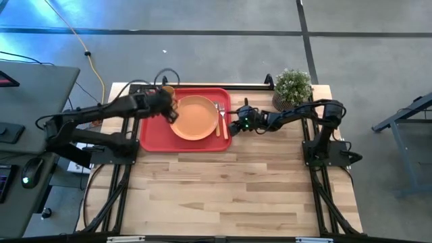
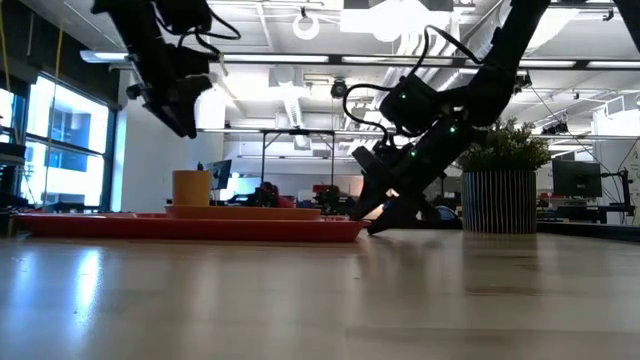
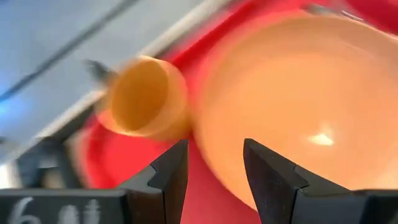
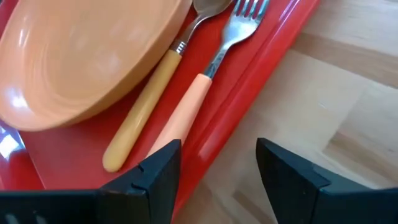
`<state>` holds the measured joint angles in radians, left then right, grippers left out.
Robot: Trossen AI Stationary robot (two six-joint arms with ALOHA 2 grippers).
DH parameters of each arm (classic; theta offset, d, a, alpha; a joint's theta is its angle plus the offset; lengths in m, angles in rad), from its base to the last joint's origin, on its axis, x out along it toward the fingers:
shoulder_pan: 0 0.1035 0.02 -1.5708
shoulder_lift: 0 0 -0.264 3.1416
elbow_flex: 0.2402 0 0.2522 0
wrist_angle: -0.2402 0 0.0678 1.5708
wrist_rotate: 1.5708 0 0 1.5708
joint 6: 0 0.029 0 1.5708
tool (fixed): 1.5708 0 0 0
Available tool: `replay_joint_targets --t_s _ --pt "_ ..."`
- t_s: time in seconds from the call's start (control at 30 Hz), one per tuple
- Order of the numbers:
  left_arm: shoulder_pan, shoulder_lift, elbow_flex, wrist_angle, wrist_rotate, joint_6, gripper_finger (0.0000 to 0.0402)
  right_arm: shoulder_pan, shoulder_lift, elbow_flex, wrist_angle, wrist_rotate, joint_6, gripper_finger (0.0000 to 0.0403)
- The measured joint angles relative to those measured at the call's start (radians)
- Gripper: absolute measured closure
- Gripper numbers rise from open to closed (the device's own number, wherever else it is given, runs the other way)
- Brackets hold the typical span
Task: Pick and place plate/cup/fork/spoon on tray
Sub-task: Move the red tray to the center of the table
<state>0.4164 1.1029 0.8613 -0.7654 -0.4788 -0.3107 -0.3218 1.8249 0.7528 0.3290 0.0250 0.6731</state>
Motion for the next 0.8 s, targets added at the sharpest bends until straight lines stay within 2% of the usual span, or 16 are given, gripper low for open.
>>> replay_joint_targets --t_s 0.1,0.17,0.27,0.4,0.57,0.7,0.8 --pt "-0.081 -0.032 -0.056 0.0 0.094 -0.014 0.0257 0.006 -0.014 0.0 -0.031 0.031 -0.046 0.0203" --pt "-0.132 -0.042 -0.101 0.013 0.119 -0.052 0.0257 0.02 -0.03 0.0 -0.062 0.079 -0.102 0.0203" --pt "-0.202 -0.04 -0.171 0.02 0.111 -0.103 0.0261 0.063 -0.066 -0.002 -0.098 0.096 -0.215 0.0204" --pt "-0.29 -0.025 -0.269 0.075 0.054 -0.181 0.0286 0.137 -0.146 -0.002 -0.133 0.12 -0.239 0.0213" --pt "-0.335 -0.012 -0.348 0.199 0.071 -0.238 0.0329 0.214 -0.238 -0.001 -0.207 0.196 -0.263 0.0236" --pt "-0.35 -0.011 -0.379 0.249 0.114 -0.259 0.0357 0.244 -0.225 0.003 -0.173 0.098 -0.245 0.0272" --pt "-0.353 -0.011 -0.392 0.249 0.136 -0.262 0.0377 0.252 -0.169 0.028 -0.173 0.057 -0.232 0.0321"
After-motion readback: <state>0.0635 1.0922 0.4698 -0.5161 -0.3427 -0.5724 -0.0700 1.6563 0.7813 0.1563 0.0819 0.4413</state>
